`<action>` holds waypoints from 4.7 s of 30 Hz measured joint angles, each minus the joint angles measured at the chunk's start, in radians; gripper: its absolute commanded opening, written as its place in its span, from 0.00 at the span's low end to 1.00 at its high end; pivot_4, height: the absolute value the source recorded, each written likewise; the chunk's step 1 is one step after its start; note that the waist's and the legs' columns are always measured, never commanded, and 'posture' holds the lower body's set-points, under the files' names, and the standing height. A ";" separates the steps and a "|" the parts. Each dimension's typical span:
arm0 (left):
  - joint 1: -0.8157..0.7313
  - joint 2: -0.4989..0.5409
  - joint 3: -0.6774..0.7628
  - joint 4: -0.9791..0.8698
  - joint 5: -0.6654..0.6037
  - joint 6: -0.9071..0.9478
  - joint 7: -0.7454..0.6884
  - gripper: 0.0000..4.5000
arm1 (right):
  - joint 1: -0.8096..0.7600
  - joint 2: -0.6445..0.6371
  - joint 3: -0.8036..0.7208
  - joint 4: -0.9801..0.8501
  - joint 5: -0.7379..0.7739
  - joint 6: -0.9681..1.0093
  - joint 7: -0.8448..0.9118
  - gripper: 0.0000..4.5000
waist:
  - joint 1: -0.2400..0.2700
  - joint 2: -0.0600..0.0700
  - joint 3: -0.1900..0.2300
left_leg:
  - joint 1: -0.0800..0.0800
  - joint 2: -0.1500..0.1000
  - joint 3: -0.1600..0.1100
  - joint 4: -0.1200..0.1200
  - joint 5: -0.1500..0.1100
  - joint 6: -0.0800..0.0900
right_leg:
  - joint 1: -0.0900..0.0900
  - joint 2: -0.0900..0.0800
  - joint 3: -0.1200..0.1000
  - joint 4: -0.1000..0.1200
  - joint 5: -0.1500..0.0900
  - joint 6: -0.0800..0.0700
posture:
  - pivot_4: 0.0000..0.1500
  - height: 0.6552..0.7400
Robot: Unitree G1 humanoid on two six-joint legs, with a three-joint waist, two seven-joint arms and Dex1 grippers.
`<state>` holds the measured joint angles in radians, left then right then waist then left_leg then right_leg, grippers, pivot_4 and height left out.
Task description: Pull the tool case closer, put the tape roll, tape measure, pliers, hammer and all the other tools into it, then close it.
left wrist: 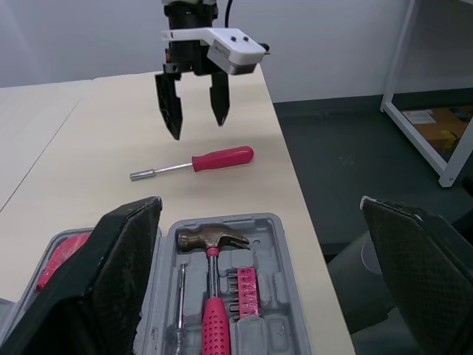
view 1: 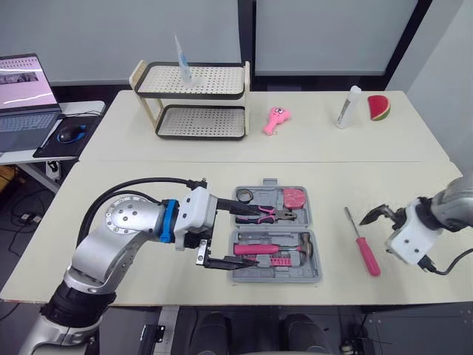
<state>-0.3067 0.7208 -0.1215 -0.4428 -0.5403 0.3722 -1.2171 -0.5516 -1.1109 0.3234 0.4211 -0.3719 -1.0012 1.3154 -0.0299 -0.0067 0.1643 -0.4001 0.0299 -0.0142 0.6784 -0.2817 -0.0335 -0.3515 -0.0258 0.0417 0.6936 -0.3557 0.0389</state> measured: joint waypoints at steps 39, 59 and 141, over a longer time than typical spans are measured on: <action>0.143 0.030 0.044 -0.092 -0.006 0.035 0.115 1.00 | -0.269 0.123 0.363 0.209 -0.511 -0.183 -0.378 0.17 | -0.002 0.000 0.000 | 0.000 0.000 -0.001 0.000 0.001 -0.002 | -0.001 0.000 0.001 0.002 0.000 0.000 | 1.00 1.00; 0.132 0.037 0.039 -0.072 0.014 0.029 0.114 1.00 | 0.245 0.114 -0.309 -0.524 0.398 2.143 -0.203 0.17 | 0.007 0.001 -0.001 | -0.002 -0.002 -0.006 -0.002 -0.001 0.002 | 0.000 0.001 0.002 0.001 0.000 0.000 | 1.00 1.00; 0.012 -0.049 -0.030 0.016 0.031 -0.036 0.047 1.00 | 0.638 0.379 -0.495 -0.407 0.543 1.430 -0.553 0.39 | 0.012 0.001 -0.001 | 0.001 -0.002 -0.010 -0.002 -0.001 0.002 | 0.012 0.004 0.001 -0.011 0.000 0.000 | 1.00 1.00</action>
<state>-0.2949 0.6713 -0.1517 -0.4264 -0.5095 0.3366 -1.1705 0.0859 -0.7318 -0.1718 0.0140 0.1711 0.4290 0.7625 -0.0182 -0.0061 0.1635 -0.3994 0.0279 -0.0243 0.6761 -0.2829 -0.0316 -0.3397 -0.0216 0.0430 0.6823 -0.3557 0.0389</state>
